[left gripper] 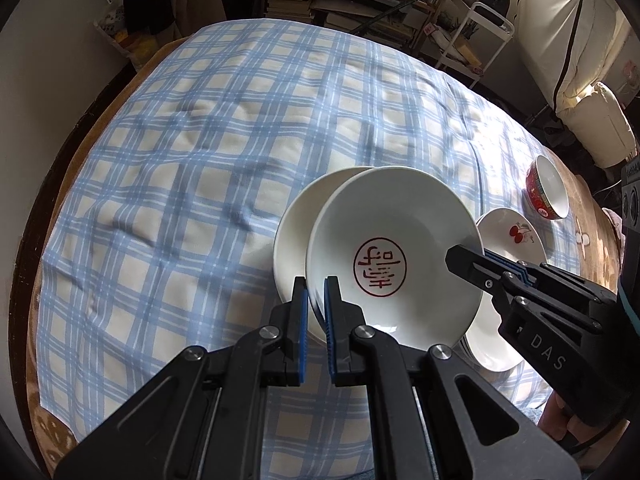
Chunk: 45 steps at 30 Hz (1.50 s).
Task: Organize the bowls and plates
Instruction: 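Lower the red-stamped bowl into the white bowl and open both grippers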
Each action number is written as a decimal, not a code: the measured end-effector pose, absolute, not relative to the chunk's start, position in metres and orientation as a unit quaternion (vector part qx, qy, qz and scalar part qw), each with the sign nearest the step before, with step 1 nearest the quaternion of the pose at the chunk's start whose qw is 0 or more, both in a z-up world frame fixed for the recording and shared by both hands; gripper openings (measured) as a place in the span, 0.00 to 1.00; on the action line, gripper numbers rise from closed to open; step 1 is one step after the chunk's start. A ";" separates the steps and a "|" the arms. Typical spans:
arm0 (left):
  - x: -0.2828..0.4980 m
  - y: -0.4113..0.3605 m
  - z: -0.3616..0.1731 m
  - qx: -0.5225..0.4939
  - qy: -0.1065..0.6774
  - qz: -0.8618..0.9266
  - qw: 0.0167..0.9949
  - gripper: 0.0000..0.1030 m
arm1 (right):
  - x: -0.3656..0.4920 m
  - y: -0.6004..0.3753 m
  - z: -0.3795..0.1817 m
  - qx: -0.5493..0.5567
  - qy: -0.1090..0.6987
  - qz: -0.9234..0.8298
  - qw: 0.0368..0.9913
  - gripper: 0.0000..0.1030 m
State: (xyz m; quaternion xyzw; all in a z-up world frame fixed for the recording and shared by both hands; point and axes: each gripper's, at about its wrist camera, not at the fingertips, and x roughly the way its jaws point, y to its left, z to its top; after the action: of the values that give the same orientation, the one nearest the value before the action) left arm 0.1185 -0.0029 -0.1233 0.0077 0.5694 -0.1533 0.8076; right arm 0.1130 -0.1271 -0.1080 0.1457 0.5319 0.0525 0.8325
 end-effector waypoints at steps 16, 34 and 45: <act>0.127 -0.002 -0.133 0.013 0.581 -0.148 0.800 0.08 | 0.120 -0.126 -0.122 0.145 0.554 0.061 0.817 0.09; 0.131 -0.005 -0.145 0.023 0.598 -0.146 0.788 0.08 | 0.126 -0.124 -0.129 0.137 0.563 0.060 0.813 0.11; 0.127 -0.011 -0.144 0.056 0.590 -0.143 0.792 0.09 | 0.129 -0.130 -0.132 0.157 0.572 0.066 0.802 0.12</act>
State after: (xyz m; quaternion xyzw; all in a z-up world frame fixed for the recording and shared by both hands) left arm 0.1274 -0.0113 -0.1439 0.0560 0.5903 -0.1430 0.7924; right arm 0.1295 -0.1299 -0.1320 0.1568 0.5722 0.0665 0.8022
